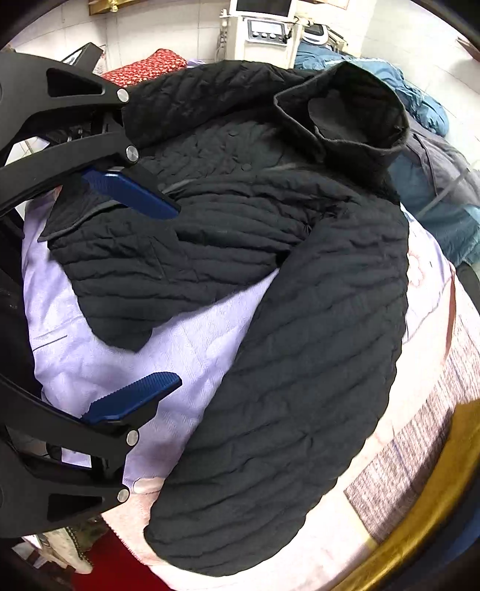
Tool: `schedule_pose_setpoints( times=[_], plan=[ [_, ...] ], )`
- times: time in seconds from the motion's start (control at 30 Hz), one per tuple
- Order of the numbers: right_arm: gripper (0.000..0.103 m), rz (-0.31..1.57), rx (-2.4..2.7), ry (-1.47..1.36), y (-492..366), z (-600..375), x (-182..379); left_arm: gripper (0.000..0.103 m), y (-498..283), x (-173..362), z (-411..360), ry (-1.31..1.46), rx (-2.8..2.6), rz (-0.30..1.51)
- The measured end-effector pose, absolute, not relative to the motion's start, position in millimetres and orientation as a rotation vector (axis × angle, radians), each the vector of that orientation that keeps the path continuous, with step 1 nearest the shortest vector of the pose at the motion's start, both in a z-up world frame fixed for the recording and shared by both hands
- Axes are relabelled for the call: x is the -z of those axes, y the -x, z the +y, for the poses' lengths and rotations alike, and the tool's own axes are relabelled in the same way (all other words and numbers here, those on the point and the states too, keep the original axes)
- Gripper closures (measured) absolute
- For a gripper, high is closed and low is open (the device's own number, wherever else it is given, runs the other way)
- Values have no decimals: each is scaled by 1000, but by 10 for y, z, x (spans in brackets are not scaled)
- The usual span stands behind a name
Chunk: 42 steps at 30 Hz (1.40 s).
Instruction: Fold large clothes
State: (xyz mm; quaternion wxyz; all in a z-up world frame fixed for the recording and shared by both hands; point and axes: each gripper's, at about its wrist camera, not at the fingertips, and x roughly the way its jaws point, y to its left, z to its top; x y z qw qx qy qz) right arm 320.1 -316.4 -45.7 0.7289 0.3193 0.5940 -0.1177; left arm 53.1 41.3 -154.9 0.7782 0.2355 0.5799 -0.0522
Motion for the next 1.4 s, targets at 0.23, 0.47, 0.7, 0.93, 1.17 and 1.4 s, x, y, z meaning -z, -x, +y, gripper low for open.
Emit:
schedule_pose_setpoints(
  times=[0.23,0.47,0.7,0.93,1.17,1.4],
  plan=[
    [19,1319,309,-753,-3071,-3306,534,88,-1207,1165,1424,-443,-70,1233],
    [19,1330,299,-747,-3051,-3281,560,13,-2360,572,3075,-352,-575,1145],
    [19,1341,341,-808,-2944,-3381,715,6,-2397,697,3254,-219,-571,1141],
    [19,1361,404,-952,-2772,-3599,963,6,-2116,999,3086,-226,-455,1188],
    [19,1352,447,-1151,-2581,-3674,1292,6,-1431,1345,2477,-90,-282,1270],
    [19,1166,634,-1290,-2224,-3962,1463,6,-785,1928,1498,-177,-116,1386]
  ],
)
